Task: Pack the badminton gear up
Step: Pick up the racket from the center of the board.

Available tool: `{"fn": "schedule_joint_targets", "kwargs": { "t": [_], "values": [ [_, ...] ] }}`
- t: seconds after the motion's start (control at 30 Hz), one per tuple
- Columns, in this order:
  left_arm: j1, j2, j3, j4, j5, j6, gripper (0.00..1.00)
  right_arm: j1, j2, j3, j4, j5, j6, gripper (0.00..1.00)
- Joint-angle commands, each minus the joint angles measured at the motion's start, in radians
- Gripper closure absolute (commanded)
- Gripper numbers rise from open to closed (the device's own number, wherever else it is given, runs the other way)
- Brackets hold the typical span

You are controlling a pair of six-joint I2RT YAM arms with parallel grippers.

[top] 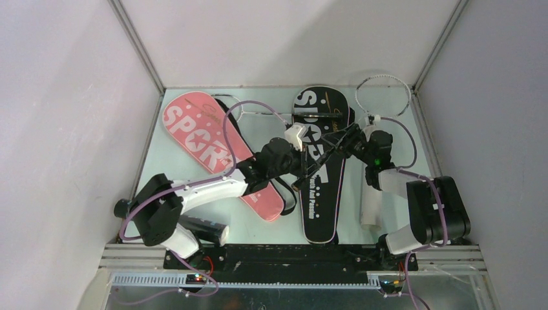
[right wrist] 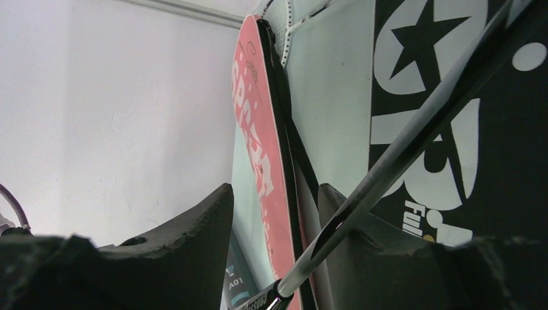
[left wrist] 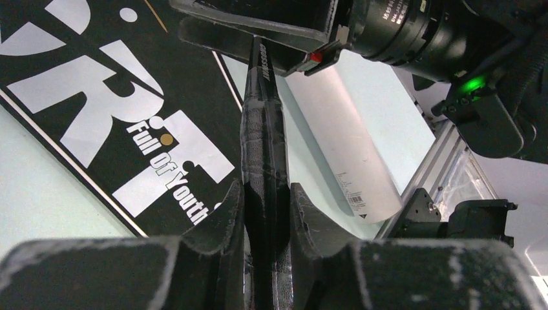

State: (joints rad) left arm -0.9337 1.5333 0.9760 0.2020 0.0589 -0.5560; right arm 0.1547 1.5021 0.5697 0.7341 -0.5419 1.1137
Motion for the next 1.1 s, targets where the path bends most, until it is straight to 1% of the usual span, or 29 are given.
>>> {"fn": "schedule_joint_targets", "kwargs": {
  "t": [0.0,0.13,0.2,0.3,0.37,0.4,0.43,0.47,0.53,0.63,0.67,0.73,0.77,0.8,0.83,0.87,0.9,0.93,0.97,1.0,1.03,1.07],
  "values": [
    [-0.004,-0.041,-0.009,0.074,-0.053,-0.027,1.00,-0.005,-0.066,-0.022,0.029,0.085,0.011,0.46],
    [-0.004,-0.038,-0.021,0.076,-0.056,-0.037,1.00,-0.006,-0.115,-0.045,-0.025,0.172,0.023,0.47],
    [-0.004,-0.037,-0.023,0.075,-0.082,-0.038,1.00,-0.005,-0.136,-0.049,-0.049,0.210,0.023,0.48],
    [-0.005,-0.036,-0.027,0.075,-0.090,-0.036,1.00,-0.006,-0.156,-0.050,-0.076,0.262,0.024,0.52],
    [-0.006,-0.034,-0.030,0.080,-0.092,-0.038,1.00,-0.007,-0.157,-0.050,-0.072,0.277,0.031,0.61],
    [-0.006,-0.033,-0.030,0.082,-0.089,-0.041,1.00,-0.006,-0.152,-0.050,-0.050,0.277,0.034,0.70],
    [-0.005,-0.029,-0.030,0.090,-0.085,-0.043,1.00,-0.007,-0.149,-0.050,-0.039,0.279,0.036,0.74],
    [-0.005,-0.028,-0.031,0.095,-0.077,-0.047,1.00,-0.006,-0.141,-0.050,-0.018,0.280,0.036,0.82],
    [-0.005,-0.027,-0.036,0.111,-0.068,-0.051,1.00,-0.009,-0.126,-0.050,0.006,0.283,0.037,0.89],
    [-0.005,-0.033,-0.051,0.139,-0.053,-0.051,1.00,-0.016,-0.089,-0.050,0.052,0.256,0.042,0.94],
    [-0.005,-0.033,-0.053,0.143,-0.042,-0.049,1.00,-0.018,-0.080,-0.050,0.065,0.247,0.042,0.98],
    [-0.006,-0.033,-0.053,0.146,-0.023,-0.042,0.99,-0.024,-0.067,-0.050,0.097,0.214,0.043,1.00],
    [-0.006,-0.035,-0.054,0.140,-0.020,-0.042,0.96,-0.031,-0.067,-0.049,0.104,0.207,0.042,1.00],
    [-0.006,-0.043,-0.056,0.136,-0.021,-0.039,0.88,-0.036,-0.070,-0.047,0.098,0.193,0.037,1.00],
    [-0.007,-0.048,-0.064,0.130,-0.028,-0.038,0.83,-0.050,-0.081,-0.037,0.058,0.184,0.028,1.00],
    [-0.007,-0.063,-0.067,0.126,-0.032,-0.032,0.72,-0.060,-0.088,-0.027,0.024,0.158,0.023,1.00],
    [-0.007,-0.070,-0.075,0.114,-0.044,-0.028,0.67,-0.087,-0.100,-0.006,-0.047,0.140,0.016,1.00],
    [-0.007,-0.083,-0.078,0.106,-0.050,-0.021,0.58,-0.099,-0.106,0.003,-0.075,0.103,0.011,1.00],
    [-0.010,-0.089,-0.082,0.089,-0.068,-0.015,0.54,-0.127,-0.118,0.023,-0.140,0.083,-0.005,1.00],
    [-0.012,-0.094,-0.082,0.075,-0.085,-0.016,0.46,-0.136,-0.126,0.034,-0.179,0.054,-0.016,1.00],
    [-0.020,-0.094,-0.081,0.052,-0.108,-0.012,0.43,-0.169,-0.143,0.064,-0.287,0.045,-0.057,1.00],
    [-0.029,-0.087,-0.079,0.035,-0.118,-0.010,0.39,-0.180,-0.149,0.113,-0.356,0.035,-0.122,1.00]
  ]
}}
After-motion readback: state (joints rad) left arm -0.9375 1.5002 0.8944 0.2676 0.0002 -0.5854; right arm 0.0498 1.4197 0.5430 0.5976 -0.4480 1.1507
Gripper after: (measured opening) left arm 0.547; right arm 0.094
